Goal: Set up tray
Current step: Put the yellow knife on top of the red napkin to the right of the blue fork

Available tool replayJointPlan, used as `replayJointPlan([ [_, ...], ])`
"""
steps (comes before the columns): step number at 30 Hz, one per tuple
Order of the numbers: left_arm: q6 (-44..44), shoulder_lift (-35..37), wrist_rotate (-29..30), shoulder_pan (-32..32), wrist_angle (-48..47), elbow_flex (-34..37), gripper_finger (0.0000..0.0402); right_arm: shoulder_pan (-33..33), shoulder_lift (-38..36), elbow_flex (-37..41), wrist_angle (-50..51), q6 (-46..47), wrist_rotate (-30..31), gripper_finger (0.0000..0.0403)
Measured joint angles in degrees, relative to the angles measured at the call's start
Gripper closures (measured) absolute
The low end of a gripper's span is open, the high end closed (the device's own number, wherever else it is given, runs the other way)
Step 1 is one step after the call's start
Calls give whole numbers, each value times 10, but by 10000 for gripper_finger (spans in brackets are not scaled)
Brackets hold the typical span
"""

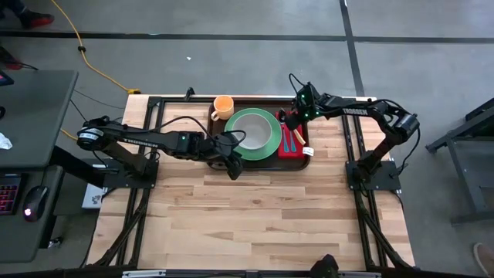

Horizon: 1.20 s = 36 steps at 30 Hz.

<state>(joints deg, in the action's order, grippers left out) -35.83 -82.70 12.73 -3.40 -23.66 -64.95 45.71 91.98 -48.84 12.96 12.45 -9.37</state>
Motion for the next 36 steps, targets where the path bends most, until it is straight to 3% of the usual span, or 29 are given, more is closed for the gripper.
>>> replayJointPlan([
  [7, 0, 0, 0, 0, -1, 0, 256, -2, 25, 0, -4, -5, -2, 286],
  [25, 0, 0, 0, 0, -4, 0, 257, -3, 33, 0, -14, -22, 5, 348],
  [36, 0, 0, 0, 0, -4, 0, 257, -7, 60, 0, -21, -21, 2, 350],
])
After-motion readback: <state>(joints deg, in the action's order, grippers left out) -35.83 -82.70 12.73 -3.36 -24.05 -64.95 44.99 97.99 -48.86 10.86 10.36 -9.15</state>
